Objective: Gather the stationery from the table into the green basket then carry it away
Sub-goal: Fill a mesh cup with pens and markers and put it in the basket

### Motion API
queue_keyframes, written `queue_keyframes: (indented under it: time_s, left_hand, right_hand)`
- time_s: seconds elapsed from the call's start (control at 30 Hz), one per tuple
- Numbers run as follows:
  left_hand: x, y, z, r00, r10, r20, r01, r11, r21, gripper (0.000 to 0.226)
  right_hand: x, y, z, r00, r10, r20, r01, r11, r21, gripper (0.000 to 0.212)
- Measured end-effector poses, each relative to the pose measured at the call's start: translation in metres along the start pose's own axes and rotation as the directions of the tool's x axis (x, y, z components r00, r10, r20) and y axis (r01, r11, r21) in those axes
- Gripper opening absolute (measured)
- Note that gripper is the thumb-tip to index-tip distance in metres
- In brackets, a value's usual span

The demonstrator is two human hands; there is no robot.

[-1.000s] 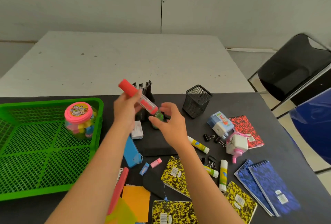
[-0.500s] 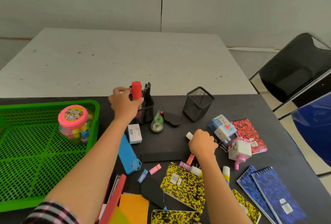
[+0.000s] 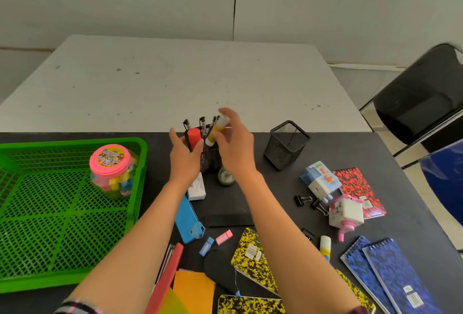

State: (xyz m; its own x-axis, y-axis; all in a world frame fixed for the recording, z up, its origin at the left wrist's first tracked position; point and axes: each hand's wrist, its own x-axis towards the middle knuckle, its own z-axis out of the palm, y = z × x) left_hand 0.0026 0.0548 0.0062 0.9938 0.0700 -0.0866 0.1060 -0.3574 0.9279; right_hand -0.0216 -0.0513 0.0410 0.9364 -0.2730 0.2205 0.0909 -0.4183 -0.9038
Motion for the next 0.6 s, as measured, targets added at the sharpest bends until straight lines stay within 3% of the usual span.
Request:
queue_keyframes:
  time_s: [0.1,0.2,0.33,0.43,0.5,0.6]
  left_hand:
    - [-0.001,-0.006,0.002,0.999,-0.004,0.045,0.002,0.999,0.047,0.05]
    - [-0.001,-0.01,0.002,0.993,-0.07,0.094,0.059,0.992,0.112,0.056]
    - [-0.016,-0.011,0.006,0.986,-0.12,0.118,0.106,0.987,0.117,0.068]
    - [-0.047,-0.007,0.01,0.997,-0.073,0.026,0.07,0.99,0.122,0.074]
    - [-0.072,-0.01,0.012,0.999,0.054,0.005,-0.054,0.979,0.194,0.066]
    - [-0.109,-0.025,0.019,0.974,0.159,0.163,-0.204,0.925,0.319,0.042]
  right_hand:
    - [-0.002,0.015,0.016,0.992,-0.037,0.122,0.069,0.959,-0.275,0.037]
    - [-0.009,0.029,0.023,0.987,-0.02,0.159,0.091,0.886,-0.455,0.035]
    - [-0.026,0.034,0.016,0.972,-0.032,0.231,0.126,0.907,-0.403,0.045]
    - [-0.054,0.039,-0.013,0.99,0.136,0.046,-0.106,0.907,-0.407,0.045]
    - [-0.079,0.052,-0.043,0.932,0.339,-0.127,-0.352,0.761,-0.546,0.04]
    - [-0.126,0.071,-0.087,0.729,0.605,-0.322,-0.589,0.313,-0.745,0.032]
